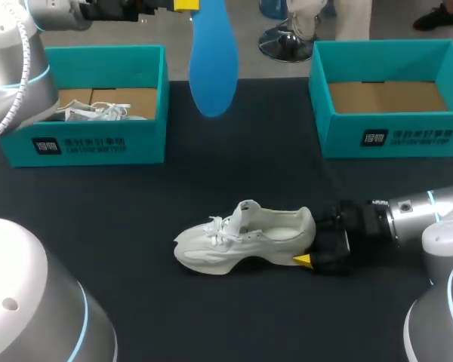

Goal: Take the shoe out of the shoebox, open the shoe tongue, remove and reinsert the insole, then place the shoe into the shoebox

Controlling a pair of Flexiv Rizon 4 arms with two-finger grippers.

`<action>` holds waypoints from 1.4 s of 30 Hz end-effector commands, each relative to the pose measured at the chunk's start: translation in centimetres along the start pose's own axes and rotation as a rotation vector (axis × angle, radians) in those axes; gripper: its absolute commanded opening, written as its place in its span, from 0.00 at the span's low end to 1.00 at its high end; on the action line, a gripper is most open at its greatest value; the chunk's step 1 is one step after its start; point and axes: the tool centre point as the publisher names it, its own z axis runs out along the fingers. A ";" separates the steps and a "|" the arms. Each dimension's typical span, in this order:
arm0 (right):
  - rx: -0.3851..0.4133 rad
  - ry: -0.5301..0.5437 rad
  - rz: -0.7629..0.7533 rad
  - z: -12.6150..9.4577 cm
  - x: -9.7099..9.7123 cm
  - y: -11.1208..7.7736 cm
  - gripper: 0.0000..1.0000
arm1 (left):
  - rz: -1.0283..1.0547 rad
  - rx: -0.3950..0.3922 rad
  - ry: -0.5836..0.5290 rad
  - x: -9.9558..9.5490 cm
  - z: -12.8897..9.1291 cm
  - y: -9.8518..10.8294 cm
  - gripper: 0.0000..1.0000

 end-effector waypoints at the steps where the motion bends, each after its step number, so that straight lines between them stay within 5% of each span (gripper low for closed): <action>1: -0.007 -0.006 -0.018 -0.1 -0.3 0.3 1.00 | 0.001 0.004 -0.003 0.2 0.0 0.2 0.00; 14: 0.089 -0.055 -0.085 -3.8 -0.6 2.6 1.00 | 0.001 0.004 -0.003 0.2 0.0 0.2 0.00; 25: 0.440 -0.026 -0.146 -8.2 -1.1 7.5 1.00 | 0.001 0.004 -0.003 0.2 0.0 0.2 0.00; 33: 0.735 -0.010 -0.138 -9.3 -1.2 10.0 1.00 | 0.001 0.004 -0.003 0.2 0.0 0.2 0.00; 42: 0.858 -0.090 -0.127 -9.7 -0.8 11.2 1.00 | 0.001 0.004 -0.003 0.2 0.0 0.2 0.00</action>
